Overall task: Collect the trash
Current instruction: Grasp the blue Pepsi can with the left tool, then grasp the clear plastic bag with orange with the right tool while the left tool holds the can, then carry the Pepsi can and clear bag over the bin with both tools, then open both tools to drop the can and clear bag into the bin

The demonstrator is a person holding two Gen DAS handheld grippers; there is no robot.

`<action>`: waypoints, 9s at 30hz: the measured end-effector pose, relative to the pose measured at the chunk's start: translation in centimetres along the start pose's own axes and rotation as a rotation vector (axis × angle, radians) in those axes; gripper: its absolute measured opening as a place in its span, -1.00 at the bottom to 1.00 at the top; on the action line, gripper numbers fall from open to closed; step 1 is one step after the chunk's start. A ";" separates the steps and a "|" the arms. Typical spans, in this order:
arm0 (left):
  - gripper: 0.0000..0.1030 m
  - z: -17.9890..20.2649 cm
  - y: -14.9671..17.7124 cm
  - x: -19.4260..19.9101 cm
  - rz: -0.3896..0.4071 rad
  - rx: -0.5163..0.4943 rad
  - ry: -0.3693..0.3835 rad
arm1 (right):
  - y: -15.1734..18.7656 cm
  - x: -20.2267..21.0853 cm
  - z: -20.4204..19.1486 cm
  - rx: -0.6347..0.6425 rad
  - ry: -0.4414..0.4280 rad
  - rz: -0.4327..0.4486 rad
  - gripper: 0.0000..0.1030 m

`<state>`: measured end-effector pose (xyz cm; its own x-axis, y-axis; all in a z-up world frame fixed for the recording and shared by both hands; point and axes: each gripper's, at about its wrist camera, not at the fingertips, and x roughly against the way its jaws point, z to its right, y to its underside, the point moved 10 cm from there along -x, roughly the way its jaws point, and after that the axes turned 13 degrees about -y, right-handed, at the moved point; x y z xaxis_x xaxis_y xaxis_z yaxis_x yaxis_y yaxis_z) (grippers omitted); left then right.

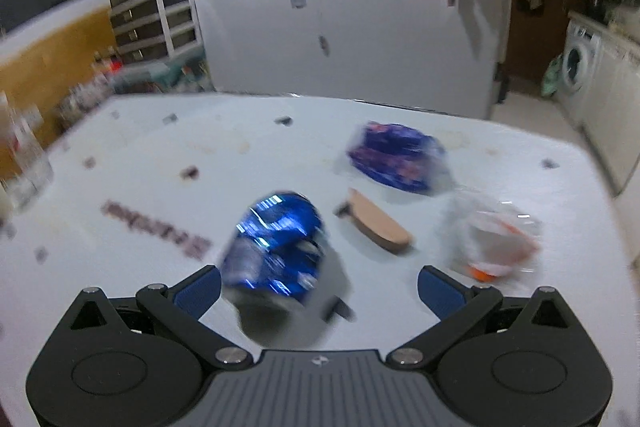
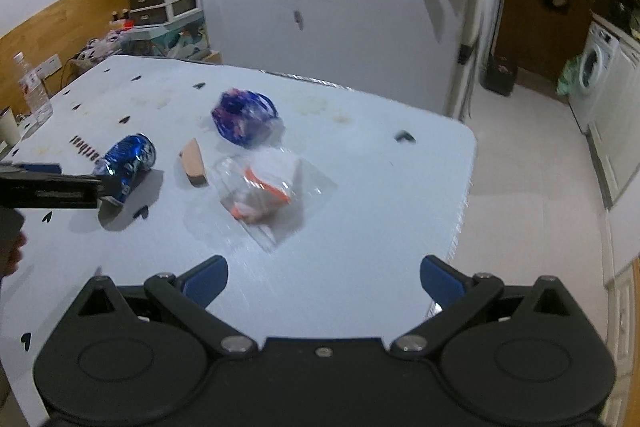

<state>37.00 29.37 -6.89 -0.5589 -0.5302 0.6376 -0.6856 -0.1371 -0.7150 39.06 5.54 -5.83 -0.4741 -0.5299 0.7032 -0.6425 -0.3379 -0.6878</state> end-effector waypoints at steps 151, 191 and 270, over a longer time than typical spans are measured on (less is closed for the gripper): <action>-0.43 1.7 6.7 11.7 -0.185 0.201 0.271 | 2.2 1.6 -5.1 0.161 -0.088 -0.138 -0.86; -0.43 27.6 6.7 21.0 -0.141 -0.111 0.445 | 11.3 15.3 17.1 -0.199 0.078 -0.062 -0.86; -0.38 52.1 30.2 1.6 -0.830 -0.155 0.409 | 29.6 -6.5 38.8 -0.509 -0.088 -0.447 -0.16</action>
<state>39.74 -19.25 -42.39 0.0364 0.0265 0.9990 -0.9766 -0.2109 0.0411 46.46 -31.24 -37.76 -0.0604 -0.4931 0.8679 -0.9786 -0.1423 -0.1489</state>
